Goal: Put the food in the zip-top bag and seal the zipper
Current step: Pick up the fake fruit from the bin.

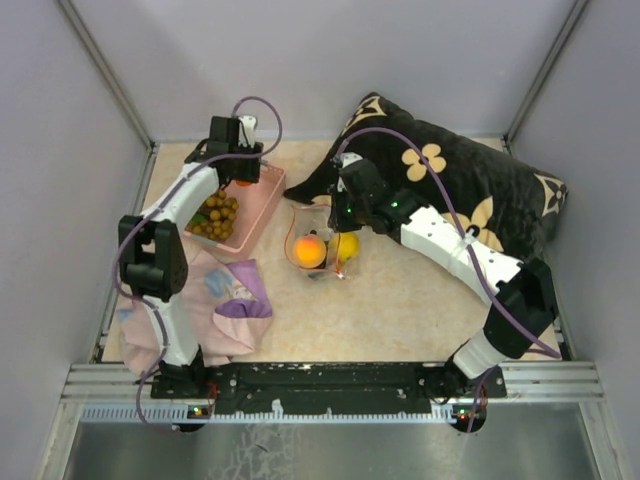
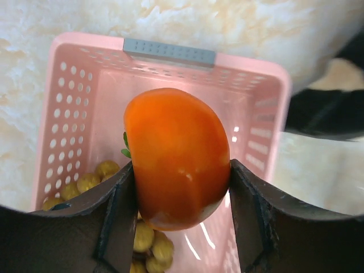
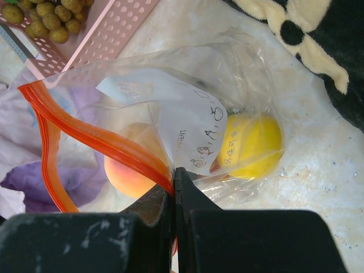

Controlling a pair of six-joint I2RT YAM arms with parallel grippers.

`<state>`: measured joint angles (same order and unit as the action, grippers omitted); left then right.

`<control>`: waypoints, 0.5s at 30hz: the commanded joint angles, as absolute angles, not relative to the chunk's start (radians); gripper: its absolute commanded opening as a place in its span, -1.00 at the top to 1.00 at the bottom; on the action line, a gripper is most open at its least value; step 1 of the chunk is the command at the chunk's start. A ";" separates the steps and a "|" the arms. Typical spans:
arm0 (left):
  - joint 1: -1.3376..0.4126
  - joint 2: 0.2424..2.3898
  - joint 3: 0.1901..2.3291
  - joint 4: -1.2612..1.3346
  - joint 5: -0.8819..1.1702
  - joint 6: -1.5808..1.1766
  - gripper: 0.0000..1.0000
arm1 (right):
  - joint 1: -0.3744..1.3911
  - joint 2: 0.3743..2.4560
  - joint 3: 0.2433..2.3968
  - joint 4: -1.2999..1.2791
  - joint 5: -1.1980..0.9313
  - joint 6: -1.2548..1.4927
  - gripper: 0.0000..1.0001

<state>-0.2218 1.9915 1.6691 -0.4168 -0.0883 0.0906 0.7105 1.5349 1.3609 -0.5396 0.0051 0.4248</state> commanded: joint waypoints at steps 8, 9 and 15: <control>-0.219 1.554 1.480 -0.440 0.258 -0.159 0.13 | 0.699 1.495 1.406 -0.516 0.033 0.387 1.00; -0.221 1.518 1.459 -0.440 0.281 -0.176 0.13 | 0.699 1.496 1.412 -0.518 0.036 0.382 1.00; -0.256 1.287 1.312 -0.434 0.385 -0.284 0.13 | 0.700 1.491 1.457 -0.533 0.068 0.352 1.00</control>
<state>-0.2321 1.4086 1.3827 -0.4347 0.2733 -0.1833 0.7105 1.5349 1.3716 -0.5476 0.0311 0.3904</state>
